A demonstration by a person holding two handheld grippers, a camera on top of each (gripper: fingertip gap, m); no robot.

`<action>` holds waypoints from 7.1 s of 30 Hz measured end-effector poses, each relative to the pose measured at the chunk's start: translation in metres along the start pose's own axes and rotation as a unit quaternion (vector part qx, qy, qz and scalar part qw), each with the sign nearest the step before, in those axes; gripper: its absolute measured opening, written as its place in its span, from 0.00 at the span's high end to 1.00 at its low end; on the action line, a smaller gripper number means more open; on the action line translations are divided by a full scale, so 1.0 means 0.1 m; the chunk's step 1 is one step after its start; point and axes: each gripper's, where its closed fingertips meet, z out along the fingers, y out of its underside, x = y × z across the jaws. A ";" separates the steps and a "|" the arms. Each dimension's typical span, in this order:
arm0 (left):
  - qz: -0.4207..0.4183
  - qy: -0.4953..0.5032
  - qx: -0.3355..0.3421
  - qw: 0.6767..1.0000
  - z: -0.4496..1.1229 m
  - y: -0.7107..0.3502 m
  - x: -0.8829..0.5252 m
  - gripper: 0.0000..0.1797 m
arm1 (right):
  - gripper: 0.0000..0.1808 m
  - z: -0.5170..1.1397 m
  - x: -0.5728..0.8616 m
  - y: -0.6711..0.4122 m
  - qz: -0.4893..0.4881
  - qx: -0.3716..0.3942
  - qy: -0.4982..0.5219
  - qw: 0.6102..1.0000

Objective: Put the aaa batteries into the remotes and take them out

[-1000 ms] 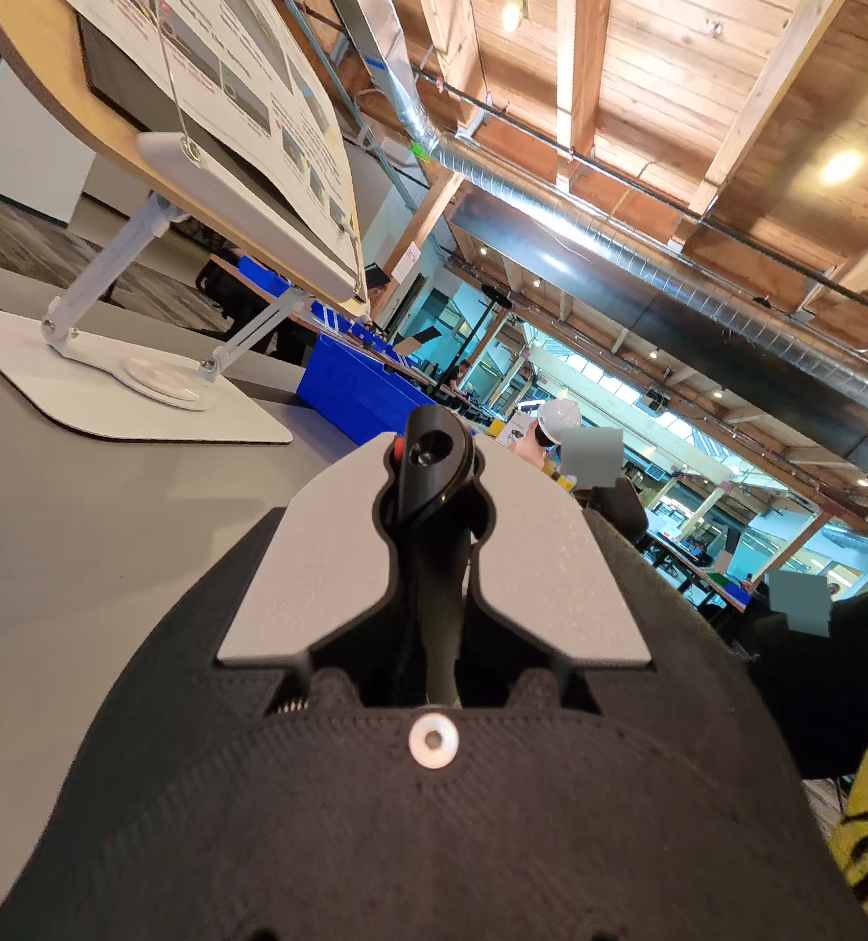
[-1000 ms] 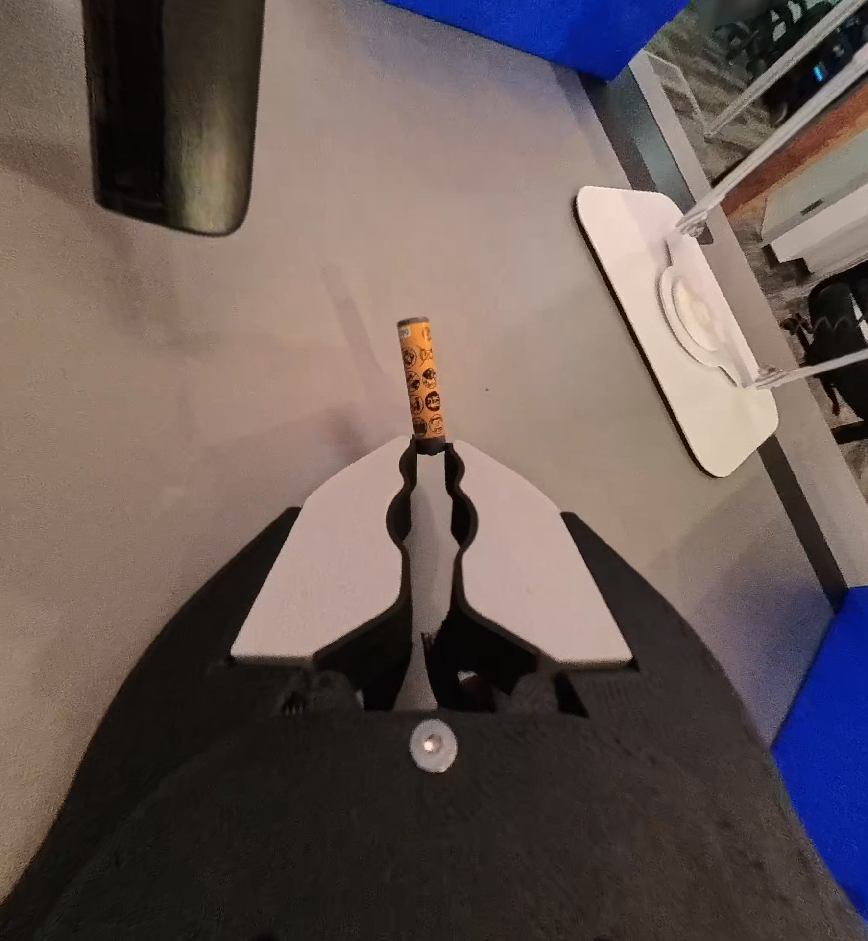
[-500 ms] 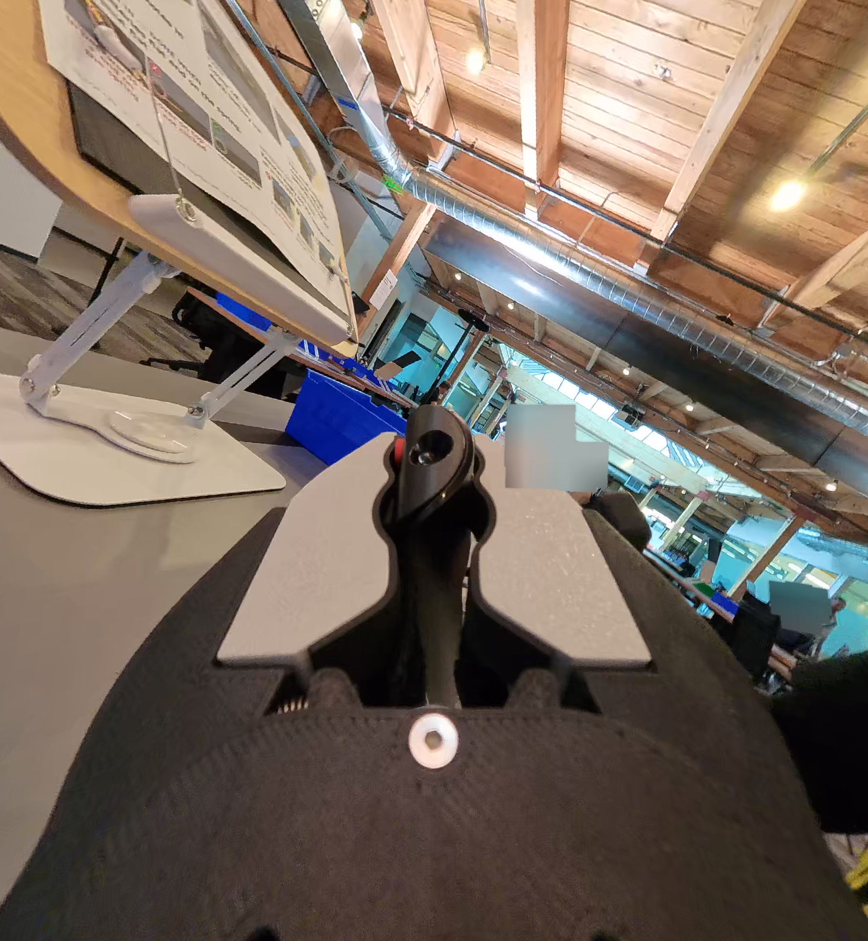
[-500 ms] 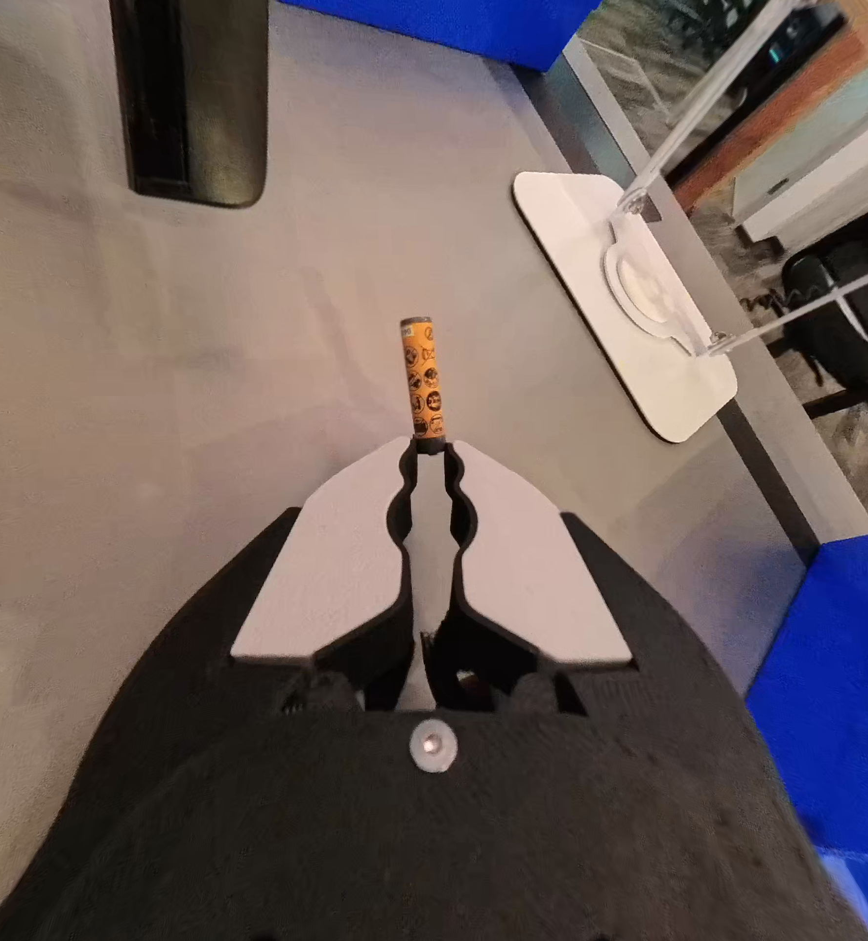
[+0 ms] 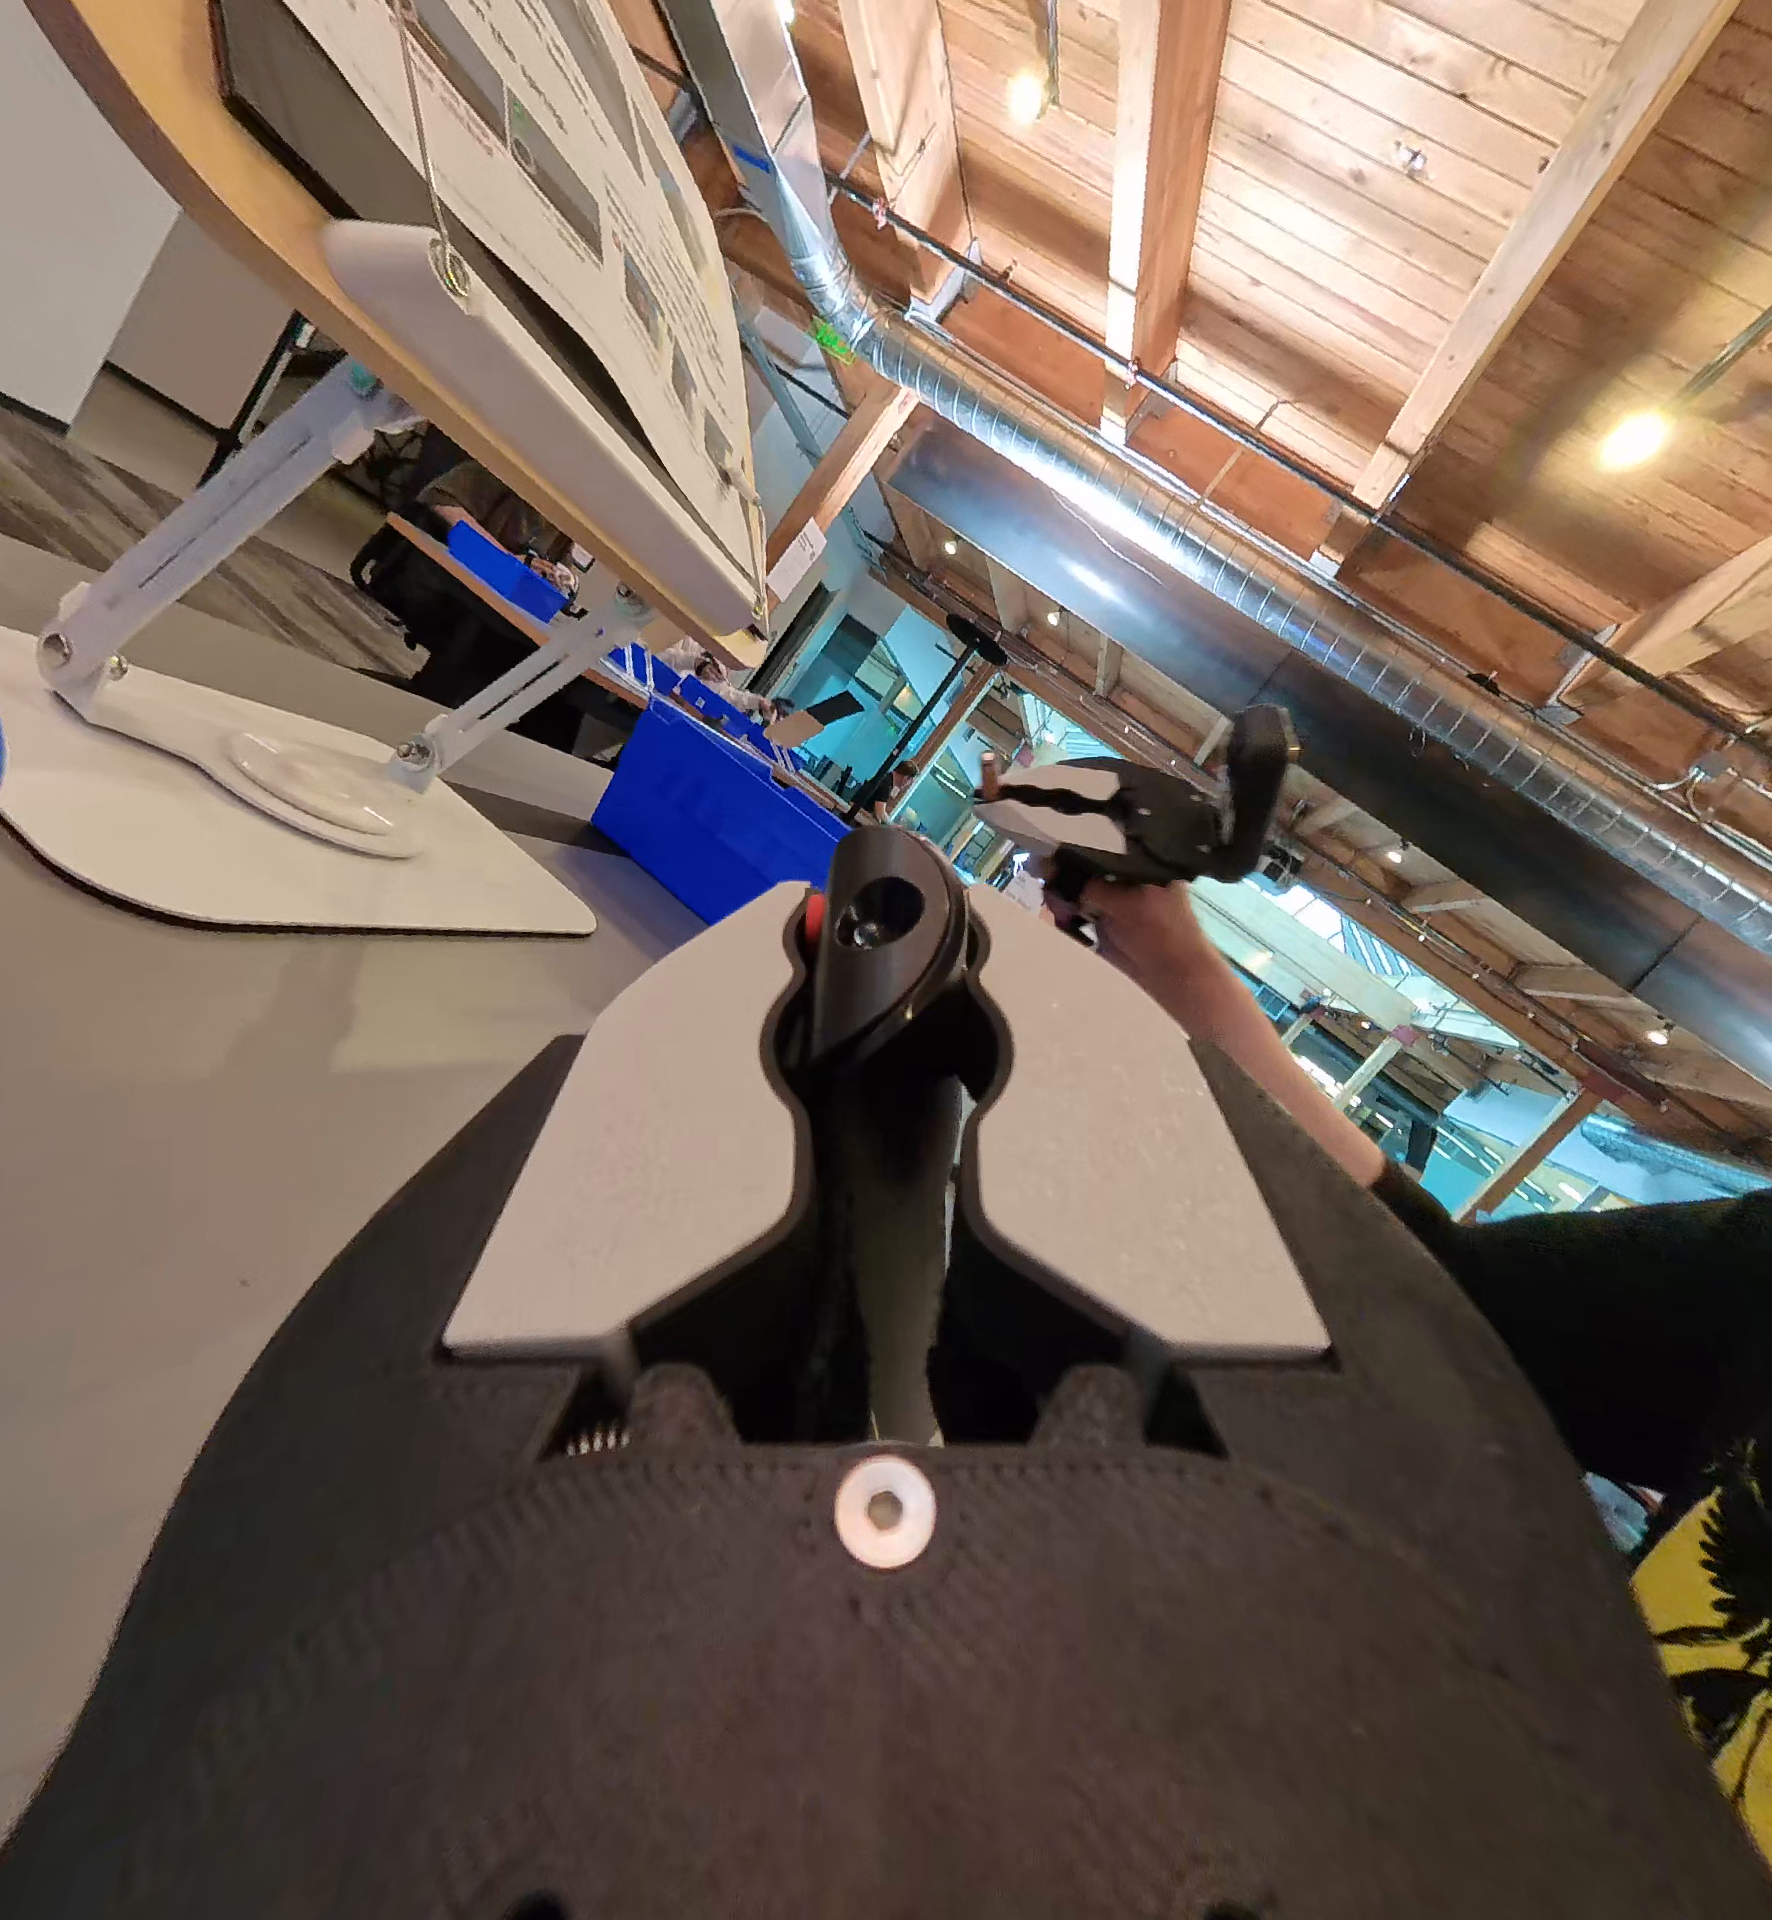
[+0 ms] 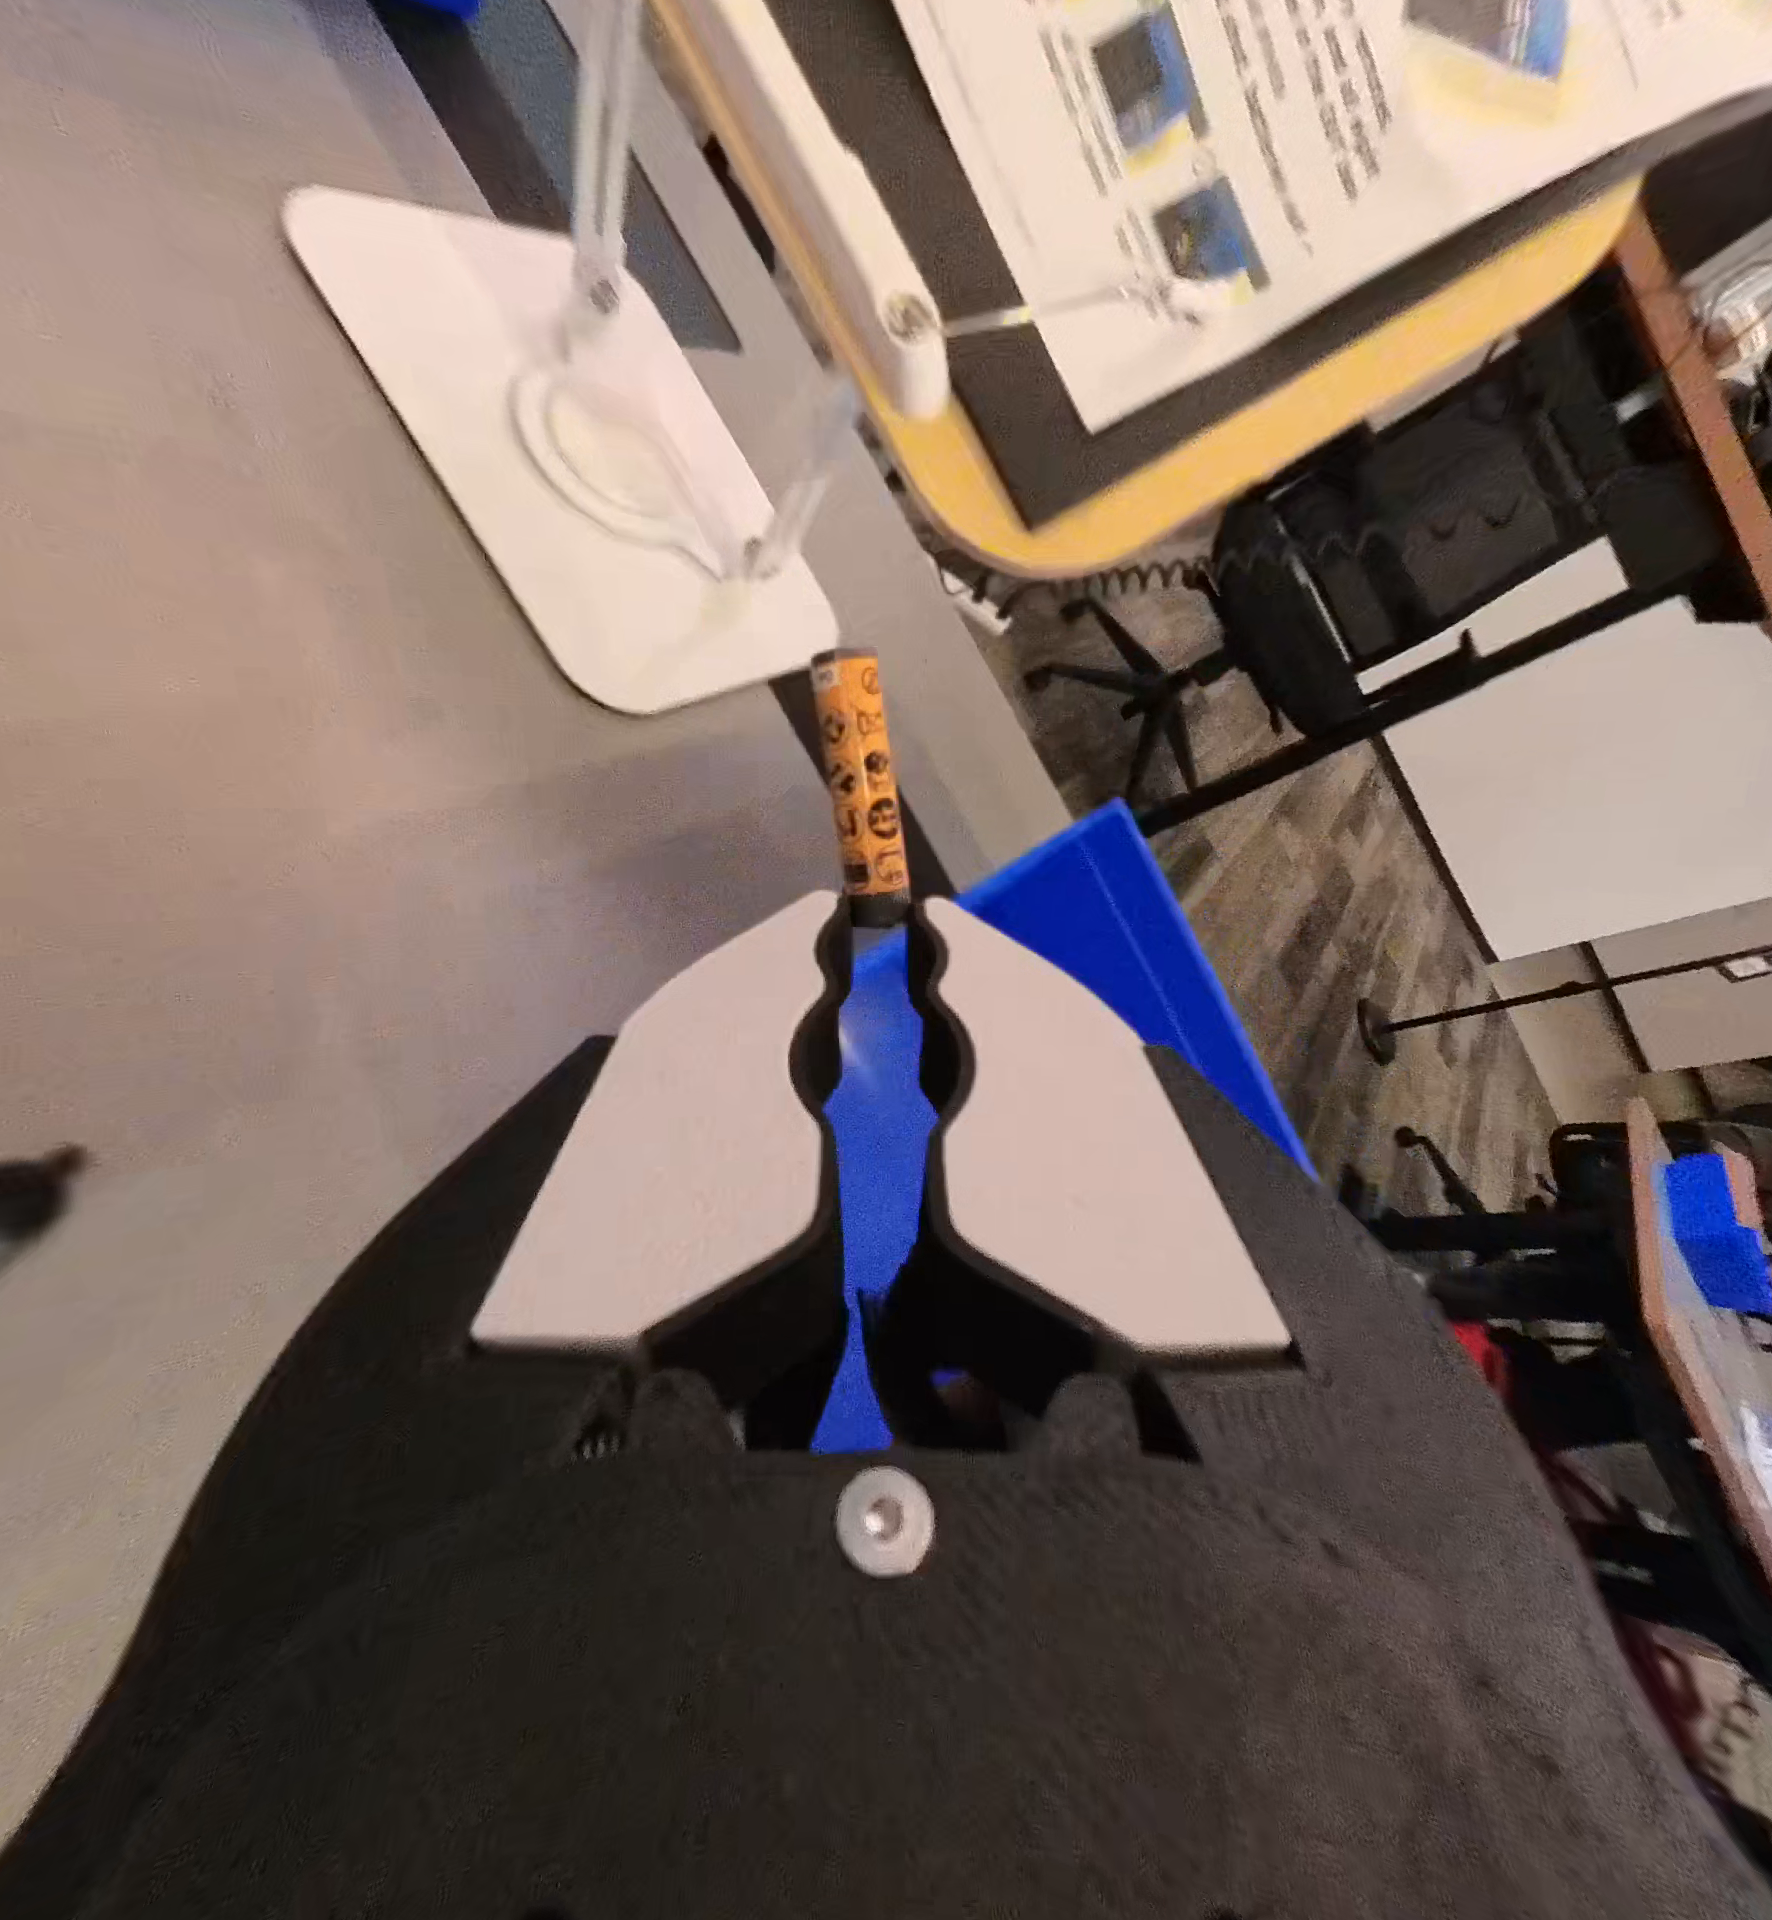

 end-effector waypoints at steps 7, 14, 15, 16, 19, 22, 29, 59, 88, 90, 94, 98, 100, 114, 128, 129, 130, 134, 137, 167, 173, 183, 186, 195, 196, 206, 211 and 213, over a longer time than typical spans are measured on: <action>-0.013 0.011 0.004 1.000 0.16 0.00 -0.08 0.87 | 0.95 0.69 0.90 1.04 -0.027 -0.117 -0.024 0.992; -0.014 0.027 -0.001 1.000 0.21 0.02 -0.06 0.87 | 0.94 1.23 0.97 1.49 -0.054 -0.176 -0.094 0.978; -0.015 0.027 0.000 1.000 0.20 0.02 -0.06 0.87 | 0.94 1.29 0.97 1.58 -0.063 -0.192 -0.101 0.974; -0.016 0.027 0.002 0.999 0.20 0.01 -0.06 0.87 | 0.94 1.36 0.96 1.64 -0.069 -0.202 -0.111 0.970; -0.019 0.033 0.001 0.999 0.20 0.01 -0.05 0.87 | 0.95 1.51 0.95 1.83 -0.083 -0.234 -0.125 0.961; -0.018 0.033 0.000 0.999 0.20 0.02 -0.05 0.87 | 0.94 1.63 0.92 1.93 -0.100 -0.254 -0.134 0.953; -0.017 0.038 -0.003 0.999 0.21 0.03 -0.03 0.87 | 0.95 1.85 0.87 1.87 -0.127 -0.277 -0.149 0.941; -0.014 0.021 0.015 1.000 0.19 -0.02 -0.07 0.87 | 0.85 -0.26 -0.53 0.11 0.044 -0.125 -0.138 0.982; 0.047 0.114 0.007 0.992 0.31 -0.02 0.48 0.80 | 0.89 0.10 -2.74 -1.52 0.316 0.127 -0.607 0.718; 0.080 0.116 -0.032 0.989 0.32 0.06 0.52 0.78 | 0.89 0.06 -2.70 -1.47 0.311 0.124 -0.630 0.700; 0.107 0.123 -0.109 0.981 0.30 0.24 0.53 0.80 | 0.89 -0.01 -2.64 -1.37 0.300 0.099 -0.674 0.667; 0.111 0.114 -0.152 0.976 0.32 0.41 0.54 0.82 | 0.89 -0.05 -2.61 -1.22 0.267 0.062 -0.708 0.651; 0.106 0.094 -0.151 0.978 0.33 0.43 0.49 0.82 | 0.89 0.02 -2.56 -1.18 0.259 0.047 -0.706 0.658; 0.123 -0.019 -0.010 0.992 0.31 0.11 0.28 0.86 | 0.50 0.58 -2.14 -1.41 0.461 0.107 -0.371 0.799; 0.173 -0.064 0.018 0.983 0.39 0.18 0.35 0.86 | 0.39 0.78 -2.04 -1.40 0.520 0.137 -0.205 0.818; 0.170 -0.064 0.019 0.983 0.39 0.18 0.34 0.87 | 0.38 0.79 -2.04 -1.40 0.517 0.136 -0.205 0.820; 0.172 -0.066 0.019 0.983 0.40 0.19 0.34 0.87 | 0.37 0.81 -2.05 -1.39 0.512 0.133 -0.204 0.824; 0.173 -0.072 0.019 0.982 0.40 0.21 0.33 0.86 | 0.35 0.84 -2.08 -1.38 0.511 0.135 -0.208 0.823; 0.188 -0.077 0.014 0.979 0.42 0.22 0.33 0.87 | 0.35 0.85 -2.09 -1.37 0.514 0.139 -0.216 0.818; 0.144 -0.093 0.011 0.985 0.45 0.33 0.21 0.86 | 0.39 0.93 -2.06 -1.23 0.494 0.149 -0.212 0.830; 0.163 -0.096 0.009 0.982 0.46 0.35 0.24 0.87 | 0.36 0.92 -2.05 -1.25 0.499 0.156 -0.209 0.826; 0.161 -0.106 0.001 0.981 0.46 0.34 0.25 0.87 | 0.36 0.91 -2.08 -1.25 0.507 0.158 -0.213 0.820; 0.155 -0.113 0.000 0.981 0.44 0.34 0.22 0.86 | 0.36 0.93 -2.10 -1.25 0.506 0.153 -0.212 0.822; 0.158 -0.111 -0.003 0.981 0.43 0.33 0.22 0.87 | 0.38 0.92 -2.09 -1.24 0.501 0.159 -0.207 0.825; 0.144 -0.109 0.014 0.983 0.40 0.27 0.20 0.88 | 0.49 0.89 -2.08 -1.23 0.504 0.166 -0.213 0.820; 0.174 -0.112 0.010 0.978 0.42 0.27 0.20 0.87 | 0.48 0.92 -2.06 -1.26 0.502 0.166 -0.225 0.818; 0.197 -0.103 0.007 0.975 0.46 0.29 0.26 0.86 | 0.35 0.90 -2.09 -1.29 0.494 0.153 -0.207 0.831; 0.195 -0.104 0.008 0.975 0.47 0.30 0.27 0.87 | 0.37 0.89 -2.07 -1.28 0.505 0.160 -0.207 0.823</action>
